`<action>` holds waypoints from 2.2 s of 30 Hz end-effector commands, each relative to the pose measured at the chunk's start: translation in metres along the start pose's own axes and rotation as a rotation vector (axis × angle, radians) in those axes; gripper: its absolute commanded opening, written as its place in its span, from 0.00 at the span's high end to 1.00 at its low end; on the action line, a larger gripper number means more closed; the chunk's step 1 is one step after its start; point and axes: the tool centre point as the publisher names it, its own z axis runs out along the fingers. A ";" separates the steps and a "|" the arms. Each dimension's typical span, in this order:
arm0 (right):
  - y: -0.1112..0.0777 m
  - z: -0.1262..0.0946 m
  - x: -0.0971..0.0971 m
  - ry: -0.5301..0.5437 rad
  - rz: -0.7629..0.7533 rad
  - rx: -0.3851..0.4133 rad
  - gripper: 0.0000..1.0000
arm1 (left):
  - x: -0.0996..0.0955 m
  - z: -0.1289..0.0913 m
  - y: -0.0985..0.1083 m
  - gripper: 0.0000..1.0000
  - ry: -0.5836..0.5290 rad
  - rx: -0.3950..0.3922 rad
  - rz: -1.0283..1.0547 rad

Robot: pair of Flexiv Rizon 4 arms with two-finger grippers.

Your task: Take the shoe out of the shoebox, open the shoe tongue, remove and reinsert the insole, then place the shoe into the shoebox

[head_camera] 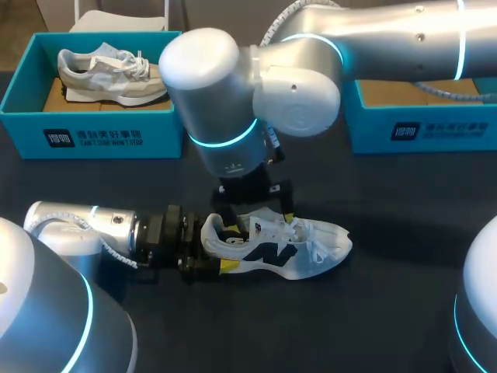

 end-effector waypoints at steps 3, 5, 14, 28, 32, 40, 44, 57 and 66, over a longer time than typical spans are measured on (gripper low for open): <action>0.002 0.008 0.008 -0.020 0.009 0.000 0.00 | 0.001 0.000 0.000 1.00 -0.004 -0.002 0.000; 0.002 0.010 0.009 -0.038 0.014 -0.006 0.00 | 0.001 0.000 0.000 1.00 -0.004 -0.002 0.000; 0.002 0.020 0.006 -0.076 0.039 -0.024 0.00 | 0.001 0.000 0.000 1.00 -0.004 -0.002 0.000; 0.002 0.039 0.000 -0.120 0.066 -0.040 0.00 | 0.001 0.000 0.000 1.00 -0.004 -0.002 0.000; 0.002 0.041 -0.003 -0.130 0.075 -0.053 0.00 | 0.001 0.000 0.000 1.00 -0.004 -0.002 0.000; 0.000 0.038 -0.012 -0.150 0.087 -0.061 0.00 | 0.001 0.000 0.000 1.00 -0.004 -0.002 0.000; -0.002 0.034 -0.015 -0.152 0.095 -0.061 0.00 | 0.001 0.000 0.000 1.00 -0.004 -0.002 0.000; -0.007 0.018 -0.033 -0.151 0.134 -0.047 0.00 | 0.001 0.000 0.000 1.00 -0.004 -0.002 0.000; -0.005 0.015 -0.038 -0.106 0.151 -0.026 0.00 | 0.001 0.000 0.000 1.00 -0.004 -0.002 0.000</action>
